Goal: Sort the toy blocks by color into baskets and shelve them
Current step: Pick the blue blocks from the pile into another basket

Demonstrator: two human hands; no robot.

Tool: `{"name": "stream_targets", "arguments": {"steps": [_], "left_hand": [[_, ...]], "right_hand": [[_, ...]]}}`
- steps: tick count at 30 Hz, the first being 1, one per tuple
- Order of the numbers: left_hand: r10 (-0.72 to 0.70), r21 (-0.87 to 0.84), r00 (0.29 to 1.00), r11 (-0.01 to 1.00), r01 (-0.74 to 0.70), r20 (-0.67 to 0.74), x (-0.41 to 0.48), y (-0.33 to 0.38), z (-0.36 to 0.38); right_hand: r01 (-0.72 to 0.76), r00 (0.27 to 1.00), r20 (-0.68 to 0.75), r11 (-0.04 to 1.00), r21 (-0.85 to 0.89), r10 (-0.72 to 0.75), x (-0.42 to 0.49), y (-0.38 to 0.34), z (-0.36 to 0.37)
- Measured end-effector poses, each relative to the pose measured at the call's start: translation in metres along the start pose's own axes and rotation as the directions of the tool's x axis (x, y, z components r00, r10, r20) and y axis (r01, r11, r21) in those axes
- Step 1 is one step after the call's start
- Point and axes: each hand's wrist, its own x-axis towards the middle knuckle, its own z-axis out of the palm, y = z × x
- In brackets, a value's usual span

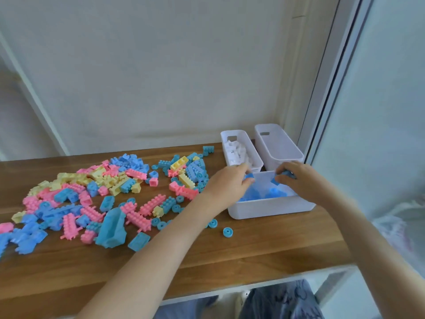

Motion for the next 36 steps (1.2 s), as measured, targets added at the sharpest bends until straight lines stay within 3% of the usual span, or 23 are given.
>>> {"name": "stream_targets", "arguments": {"steps": [3, 8, 11, 15, 18, 24, 27, 33, 36], "left_hand": [[-0.003, -0.059, 0.993, 0.998, 0.010, 0.118, 0.005, 0.004, 0.011], [0.040, -0.039, 0.992, 0.998, -0.045, -0.117, -0.002, -0.011, -0.002], [-0.023, -0.031, 0.974, 0.999, 0.016, -0.227, -0.011, -0.037, -0.016], [-0.179, 0.056, 0.950, 0.978, 0.199, -0.255, -0.019, -0.089, -0.026], [-0.225, 0.197, 0.949, 0.943, 0.270, -0.222, -0.016, -0.109, -0.024], [-0.318, 0.298, 0.948, 0.902, 0.312, -0.028, 0.006, -0.125, -0.018], [-0.395, 0.329, 0.917, 0.874, 0.358, 0.051, 0.011, -0.127, -0.014], [-0.351, 0.350, 0.935, 0.883, 0.314, 0.046, 0.017, -0.131, -0.020], [-0.321, 0.336, 0.947, 0.894, 0.296, 0.019, 0.017, -0.132, -0.021]], "right_hand": [[-0.011, 0.999, 0.037, 0.996, -0.085, 0.014, -0.004, 0.006, 0.007], [0.055, 0.990, -0.121, 0.994, -0.095, -0.066, -0.005, -0.017, 0.007], [0.173, 0.981, -0.087, 0.985, -0.015, -0.173, 0.002, -0.052, 0.013], [0.250, 0.967, 0.014, 0.963, 0.101, -0.253, 0.029, -0.101, 0.026], [0.214, 0.968, 0.102, 0.968, 0.131, -0.228, 0.064, -0.130, 0.043], [0.096, 0.935, 0.352, 0.986, -0.134, -0.044, 0.113, -0.154, 0.088], [0.049, 0.940, 0.340, 0.976, -0.213, 0.027, 0.118, -0.159, 0.095], [-0.022, 0.934, 0.347, 0.981, -0.191, 0.088, 0.128, -0.158, 0.111], [0.002, 0.905, 0.417, 0.978, -0.209, 0.088, 0.130, -0.156, 0.112]]}}
